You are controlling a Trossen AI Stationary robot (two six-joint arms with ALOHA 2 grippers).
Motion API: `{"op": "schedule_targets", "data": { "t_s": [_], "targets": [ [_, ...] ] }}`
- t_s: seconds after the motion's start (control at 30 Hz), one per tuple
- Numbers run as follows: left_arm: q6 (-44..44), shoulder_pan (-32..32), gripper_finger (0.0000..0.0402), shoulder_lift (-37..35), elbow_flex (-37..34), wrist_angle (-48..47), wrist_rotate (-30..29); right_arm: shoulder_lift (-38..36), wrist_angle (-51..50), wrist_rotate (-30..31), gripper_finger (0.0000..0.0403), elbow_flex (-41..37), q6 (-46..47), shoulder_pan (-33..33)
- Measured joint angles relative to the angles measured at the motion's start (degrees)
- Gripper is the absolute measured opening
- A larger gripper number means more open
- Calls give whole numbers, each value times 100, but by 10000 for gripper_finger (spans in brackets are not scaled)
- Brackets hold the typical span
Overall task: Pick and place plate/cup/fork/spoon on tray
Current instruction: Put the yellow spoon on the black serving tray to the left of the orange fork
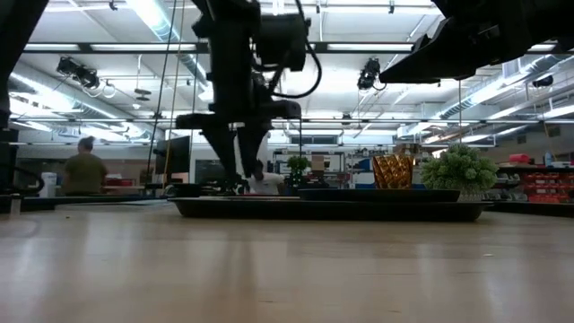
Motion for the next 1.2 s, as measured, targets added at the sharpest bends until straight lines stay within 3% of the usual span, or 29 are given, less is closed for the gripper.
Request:
{"op": "schedule_targets", "data": {
  "t_s": [0.37, 0.7, 0.97, 1.2],
  "targets": [
    [-2141, -1835, 116, -22, -4, -948, 4, 1, -1, 0, 112, 0, 42, 0],
    [-5515, -3487, 116, -31, -271, -2580, -50, 1, 0, -180, 112, 0, 42, 0],
    [-7111, -4285, 116, -415, -1282, -1622, 205, 1, 85, -294, 112, 0, 40, 0],
    [-7332, -4446, 116, -625, -2001, -180, 1025, -1, 133, -352, 112, 0, 35, 0]
  ]
}}
